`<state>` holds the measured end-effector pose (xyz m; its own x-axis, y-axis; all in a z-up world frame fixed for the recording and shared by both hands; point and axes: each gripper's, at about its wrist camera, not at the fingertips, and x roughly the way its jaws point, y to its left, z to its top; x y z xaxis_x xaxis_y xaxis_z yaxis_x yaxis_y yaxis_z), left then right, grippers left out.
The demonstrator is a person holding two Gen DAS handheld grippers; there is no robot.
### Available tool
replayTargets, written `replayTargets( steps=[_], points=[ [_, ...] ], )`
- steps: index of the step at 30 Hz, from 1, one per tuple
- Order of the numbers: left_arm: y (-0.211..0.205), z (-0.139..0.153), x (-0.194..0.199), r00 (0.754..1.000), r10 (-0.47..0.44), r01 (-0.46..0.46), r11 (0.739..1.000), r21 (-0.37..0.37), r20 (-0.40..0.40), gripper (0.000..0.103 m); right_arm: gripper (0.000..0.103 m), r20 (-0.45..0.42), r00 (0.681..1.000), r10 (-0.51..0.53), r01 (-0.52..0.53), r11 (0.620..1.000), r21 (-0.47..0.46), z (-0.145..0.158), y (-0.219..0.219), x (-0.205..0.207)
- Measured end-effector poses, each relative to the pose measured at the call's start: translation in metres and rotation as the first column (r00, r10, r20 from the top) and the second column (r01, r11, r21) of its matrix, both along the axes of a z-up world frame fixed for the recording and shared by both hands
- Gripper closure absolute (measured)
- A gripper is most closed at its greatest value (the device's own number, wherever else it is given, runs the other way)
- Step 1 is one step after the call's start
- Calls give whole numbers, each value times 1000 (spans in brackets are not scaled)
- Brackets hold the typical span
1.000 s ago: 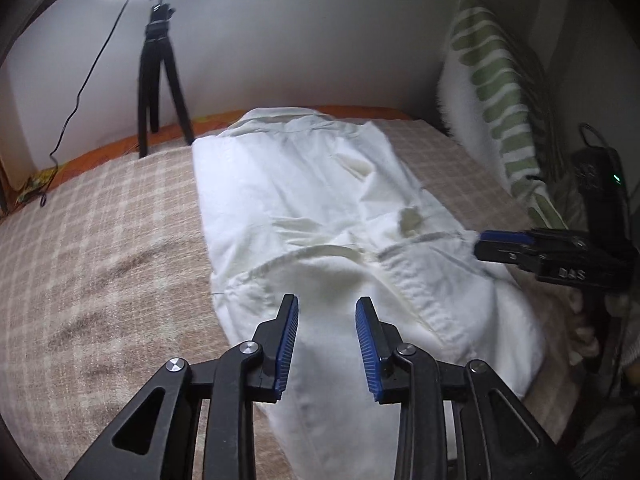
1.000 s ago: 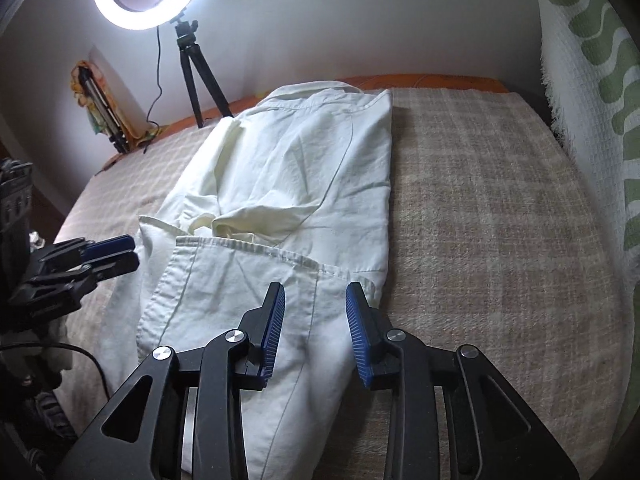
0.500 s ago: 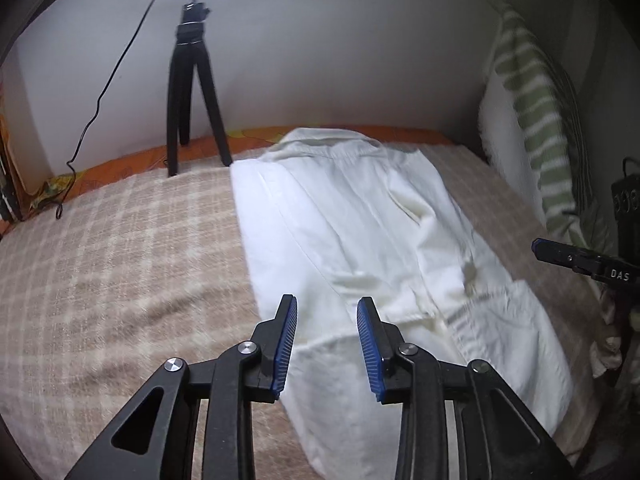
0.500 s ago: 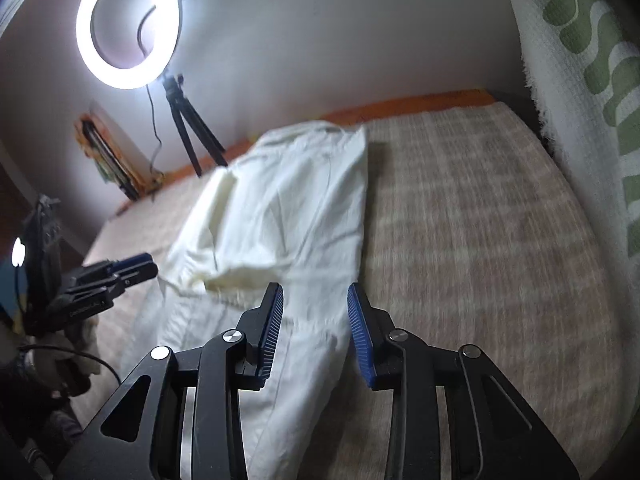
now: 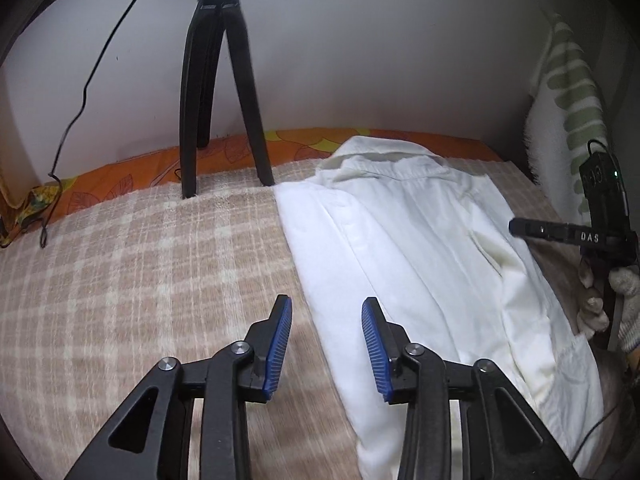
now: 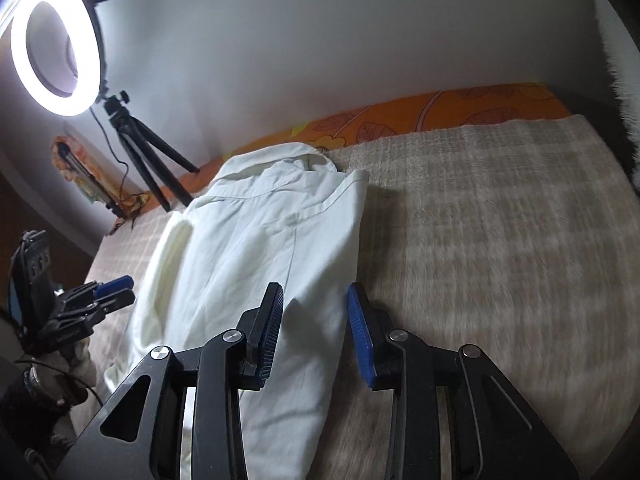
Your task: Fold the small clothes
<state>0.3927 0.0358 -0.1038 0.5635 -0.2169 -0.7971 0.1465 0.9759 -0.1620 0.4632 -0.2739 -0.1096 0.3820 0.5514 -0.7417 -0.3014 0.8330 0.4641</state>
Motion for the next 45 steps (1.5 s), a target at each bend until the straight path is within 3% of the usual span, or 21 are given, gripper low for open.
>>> replayTargets(
  steps=[3, 9, 10, 11, 12, 15, 17, 24, 32, 39, 45],
  points=[
    [9, -9, 24, 999, 25, -26, 998, -57, -23, 48, 68, -18, 1000, 10, -9, 1000, 22, -6, 1, 17],
    [19, -19, 64, 997, 66, -73, 984, -160, -46, 49, 66, -25, 1000, 13, -11, 998, 58, -8, -2, 42],
    [17, -20, 70, 997, 57, -65, 982, -177, -52, 51, 74, -28, 999, 21, -19, 997, 70, -9, -1, 44],
    [16, -21, 75, 997, 50, -60, 980, -189, -59, 55, 95, -30, 999, 28, -25, 996, 85, -10, -1, 46],
    [15, -22, 79, 997, 40, -53, 977, -205, -67, 72, 100, -35, 999, 34, -31, 995, 97, -11, 0, 47],
    [15, -25, 88, 996, 41, -59, 969, -239, -80, 100, 102, -25, 999, 32, -30, 993, 112, -11, -2, 49],
    [19, -24, 88, 996, 47, -67, 958, -278, -77, 103, 103, -3, 1000, 19, -19, 993, 115, -5, -6, 47],
    [17, 12, 69, 999, 53, -51, 945, -324, -3, 103, 103, 64, 998, -5, -5, 987, 161, 30, -24, 38],
    [12, 66, 22, 996, 29, -1, 952, -307, 85, 103, 103, 121, 992, -19, -3, 985, 175, 76, -35, 7],
    [15, 102, -31, 992, 13, 25, 956, -292, 129, 103, 103, 158, 987, -15, -12, 986, 169, 115, -40, -38],
    [10, 112, -74, 990, 2, 37, 962, -269, 144, 103, 103, 165, 986, -11, -16, 987, 163, 136, -42, -89]
  ],
)
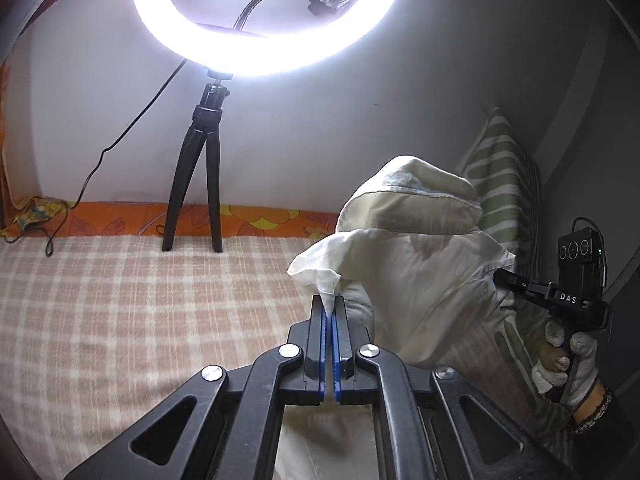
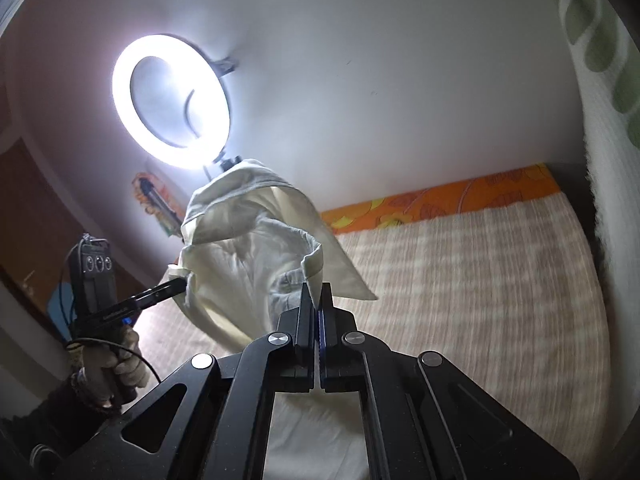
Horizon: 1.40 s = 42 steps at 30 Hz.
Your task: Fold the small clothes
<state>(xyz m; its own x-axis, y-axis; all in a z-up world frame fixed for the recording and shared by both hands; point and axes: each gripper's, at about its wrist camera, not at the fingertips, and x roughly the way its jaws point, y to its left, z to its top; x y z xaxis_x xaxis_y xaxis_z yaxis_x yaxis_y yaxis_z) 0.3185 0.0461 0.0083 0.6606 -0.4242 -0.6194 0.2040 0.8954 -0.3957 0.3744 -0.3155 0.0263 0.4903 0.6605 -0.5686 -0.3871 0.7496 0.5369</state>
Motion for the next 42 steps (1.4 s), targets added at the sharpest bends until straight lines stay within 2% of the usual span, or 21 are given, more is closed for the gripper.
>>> replayTargets(
  steps=[6, 10, 13, 16, 24, 29, 30, 32, 34, 37, 38, 39, 40, 42],
  points=[
    [-3, -3, -56, 1000, -10, 10, 1000, 11, -2, 103, 103, -14, 1000, -3, 3, 999, -34, 3, 1, -59],
    [-10, -16, -93, 1000, -24, 24, 999, 23, -11, 103, 103, -22, 1000, -5, 4, 998, -63, -8, 7, -100],
    [-13, -32, -112, 998, -29, 31, 999, 30, -58, 103, 103, -48, 999, -7, 3, 997, -72, -20, 9, -121],
    [-12, -44, -127, 996, -15, 17, 1000, 15, -87, 103, 103, -73, 997, -13, 7, 996, -85, -33, 14, -136],
    [-24, -60, -173, 992, -73, 85, 989, 119, -104, 102, 100, -45, 999, -26, 17, 980, -200, -40, 19, -175],
    [-13, -58, -203, 991, -86, 99, 985, 138, -100, 102, 98, -38, 999, -24, 13, 963, -268, -42, 12, -199],
    [-10, -56, -207, 992, -85, 98, 986, 134, -98, 99, 98, -39, 999, -25, 14, 961, -275, -42, 10, -204],
    [-3, -54, -212, 991, -83, 95, 989, 117, -101, 93, 97, -42, 999, -33, 20, 963, -270, -41, 3, -211],
    [5, -54, -213, 992, -58, 66, 995, 76, -110, 76, 93, -52, 996, -72, 56, 966, -251, -40, -5, -215],
    [18, -60, -200, 987, -8, 5, 1000, -21, -161, 64, 74, -117, 985, -127, 111, 985, -132, -45, -19, -213],
    [22, -64, -194, 983, -2, -9, 998, -64, -185, 62, 66, -140, 981, -137, 124, 987, -97, -48, -22, -211],
    [25, -71, -188, 976, -4, -23, 992, -123, -216, 56, 63, -174, 974, -146, 139, 989, -55, -53, -25, -208],
    [27, -77, -183, 970, -1, -39, 986, -161, -242, 56, 62, -224, 963, -153, 156, 988, -3, -61, -28, -204],
    [29, -92, -173, 954, 2, -78, 968, -239, -299, 57, 62, -281, 947, -157, 176, 983, 42, -75, -29, -199]
  ],
)
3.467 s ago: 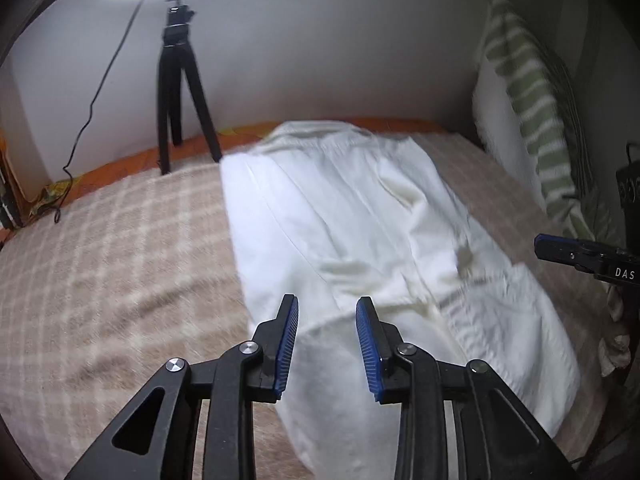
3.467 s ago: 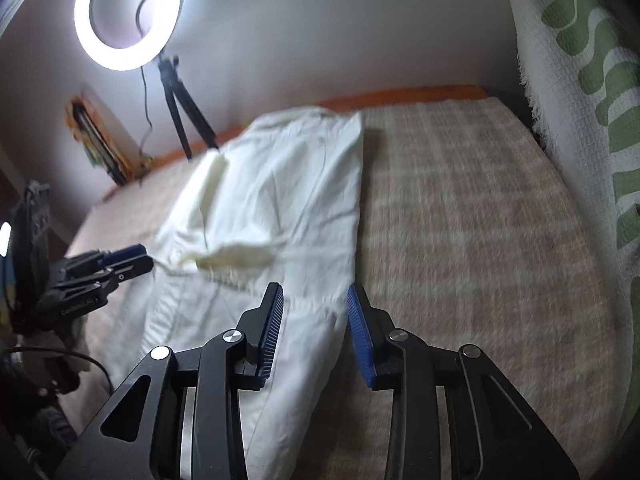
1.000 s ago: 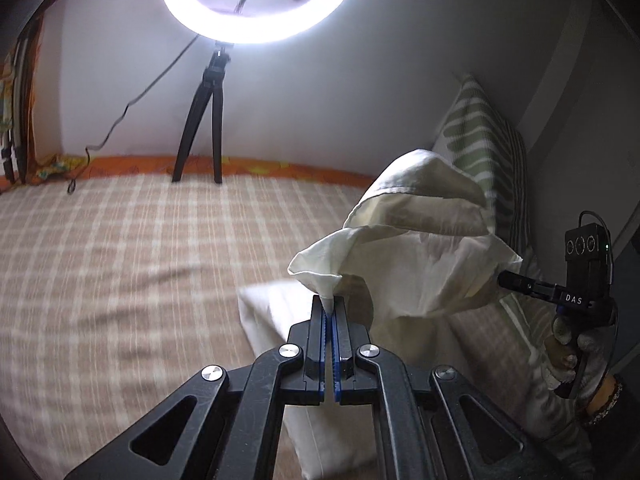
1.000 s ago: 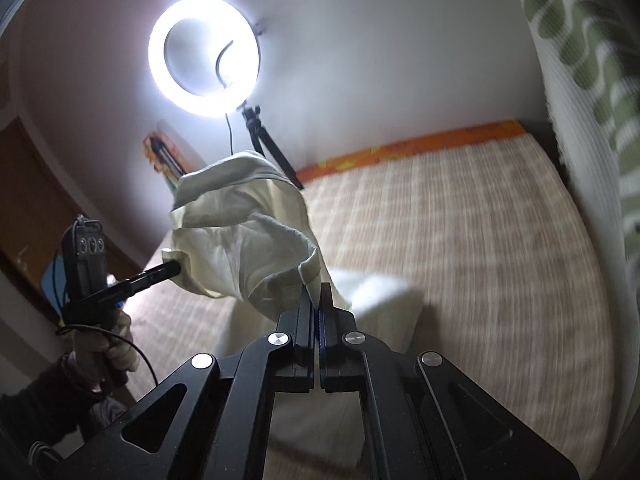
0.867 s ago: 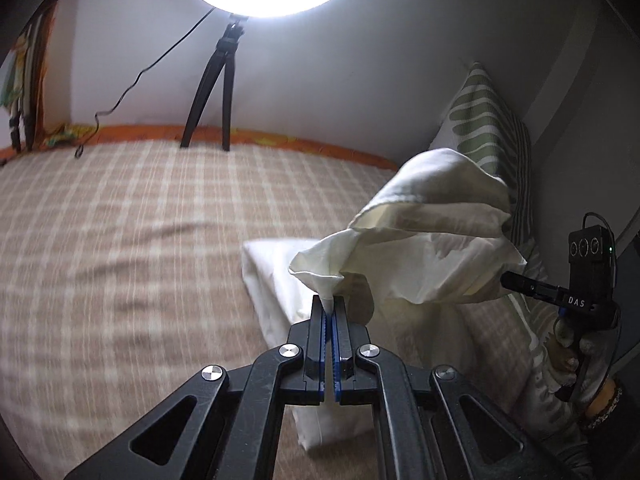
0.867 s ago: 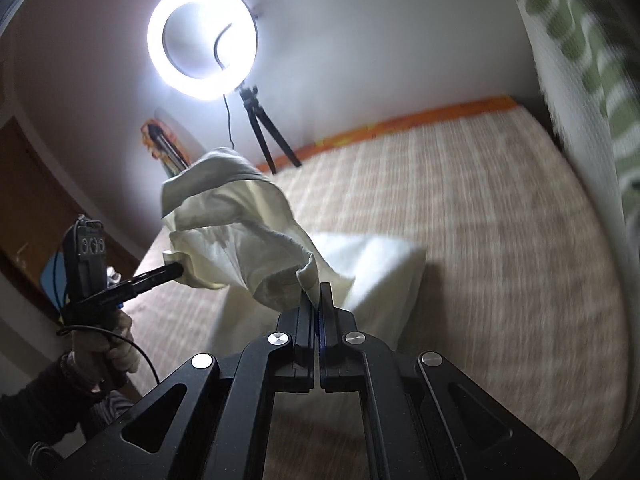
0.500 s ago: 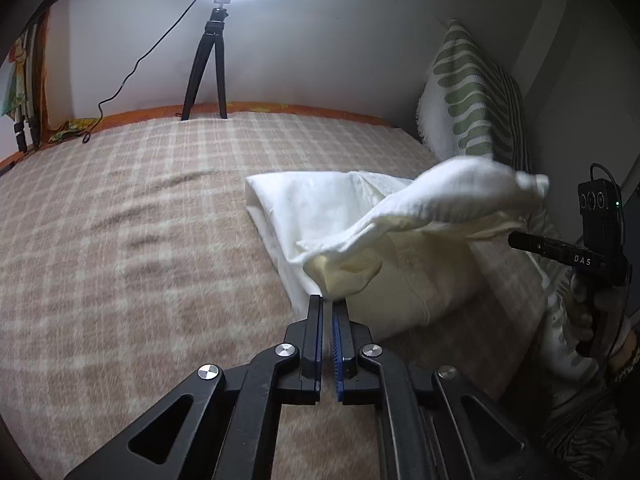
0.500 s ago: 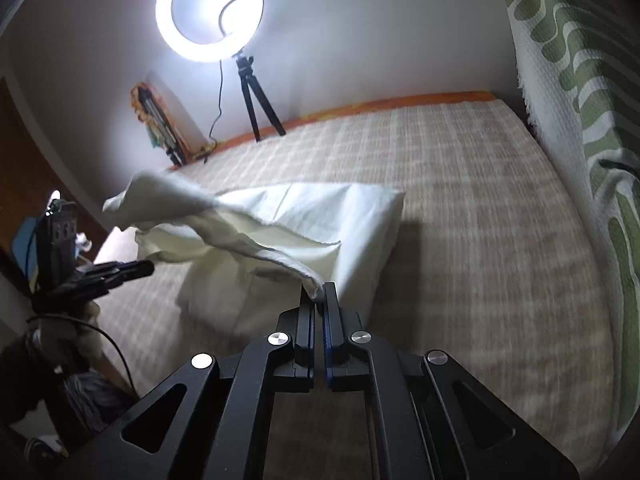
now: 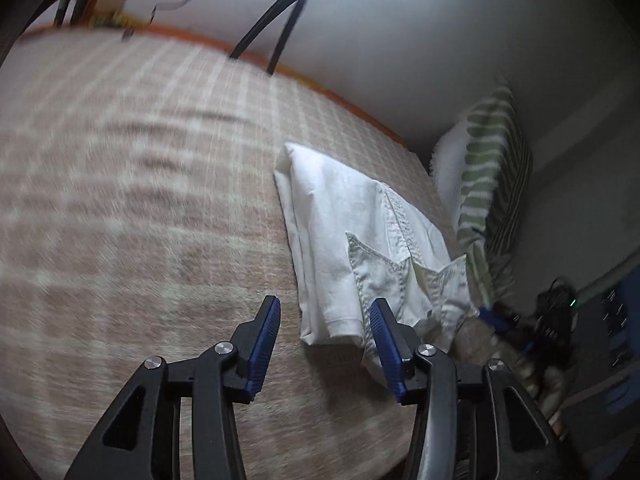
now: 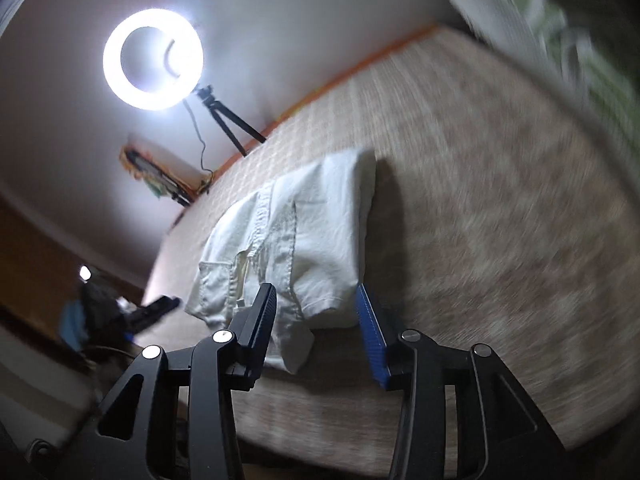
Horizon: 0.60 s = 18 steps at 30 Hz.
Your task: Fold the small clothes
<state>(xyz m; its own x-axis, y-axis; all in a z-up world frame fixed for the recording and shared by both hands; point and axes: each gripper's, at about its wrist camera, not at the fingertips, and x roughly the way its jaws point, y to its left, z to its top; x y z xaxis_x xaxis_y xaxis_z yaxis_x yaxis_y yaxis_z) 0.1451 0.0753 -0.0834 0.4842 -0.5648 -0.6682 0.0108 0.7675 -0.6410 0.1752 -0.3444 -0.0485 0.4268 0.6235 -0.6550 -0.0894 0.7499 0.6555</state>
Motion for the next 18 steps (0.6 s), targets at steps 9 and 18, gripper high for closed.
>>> replayTargets(
  steps=[9, 18],
  points=[
    [-17, -12, 10, 998, -42, 40, 998, -52, -55, 103, 100, -85, 996, 27, -13, 987, 163, -29, 16, 15],
    [-17, -29, 3, 995, -57, 67, 990, 122, -82, 103, 101, -82, 986, 145, -150, 987, -56, -30, 39, 14]
  ],
)
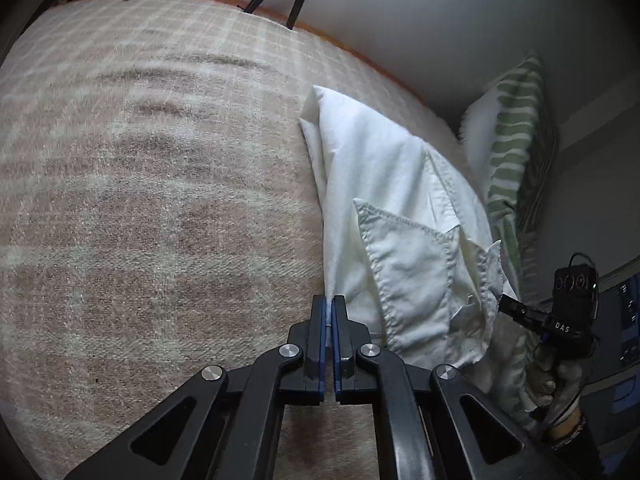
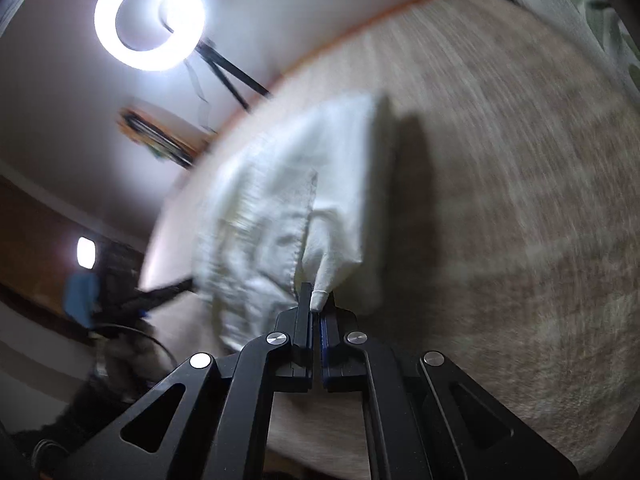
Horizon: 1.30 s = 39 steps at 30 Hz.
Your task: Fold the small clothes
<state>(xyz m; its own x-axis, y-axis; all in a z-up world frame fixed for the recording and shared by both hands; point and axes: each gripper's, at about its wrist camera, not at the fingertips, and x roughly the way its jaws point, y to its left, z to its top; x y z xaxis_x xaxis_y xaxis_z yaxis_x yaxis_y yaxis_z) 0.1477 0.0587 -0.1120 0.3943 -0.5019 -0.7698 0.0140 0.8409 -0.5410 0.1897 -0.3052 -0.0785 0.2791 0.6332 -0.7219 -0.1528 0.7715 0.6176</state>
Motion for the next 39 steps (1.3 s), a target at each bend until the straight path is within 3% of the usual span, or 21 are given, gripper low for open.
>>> replayTargets(
  steps=[5, 7, 9, 11, 15, 21, 28, 31, 32, 33, 36, 39],
  points=[
    [-6, 23, -8, 997, -33, 24, 991, 130, 68, 98, 97, -9, 998, 57, -57, 998, -40, 2, 5, 2],
    [-1, 36, -13, 994, -30, 10, 985, 175, 108, 88, 93, -28, 996, 90, -90, 996, -22, 9, 1, 4],
    [1, 54, -12, 985, -12, -22, 979, 201, 170, 84, 72, -7, 995, 99, -99, 995, 7, 18, -7, 5],
    [-5, 72, -6, 974, -26, -22, 978, 208, 227, 82, 69, 46, 996, 76, -79, 996, 52, 28, -19, 10],
    [-44, 88, 9, 946, -129, 56, 969, 242, 297, 79, 69, 66, 998, -13, 2, 986, 168, 26, -35, 38],
    [-96, 66, 31, 939, -230, 167, 955, 247, 254, 79, 69, 21, 997, -70, 63, 970, 233, 2, -39, 87],
    [-100, 38, 46, 958, -215, 169, 958, 231, 190, 79, 69, -73, 993, -93, 111, 942, 317, -38, -41, 119],
    [-101, 30, 50, 961, -216, 174, 957, 231, 172, 79, 76, -76, 992, -98, 119, 931, 345, -42, -42, 125],
    [-101, 28, 50, 961, -218, 177, 957, 231, 168, 79, 90, -68, 993, -102, 119, 931, 346, -42, -40, 128],
    [-101, 27, 50, 961, -222, 180, 956, 233, 165, 79, 97, -57, 993, -104, 117, 933, 339, -41, -38, 130],
    [-98, 32, 47, 960, -224, 186, 959, 215, 169, 79, 99, 23, 993, -114, 108, 974, 197, -29, -31, 129],
    [-89, 48, 45, 957, -203, 167, 970, 177, 207, 78, 96, 102, 987, -121, 115, 992, 57, -7, -26, 124]
  ],
)
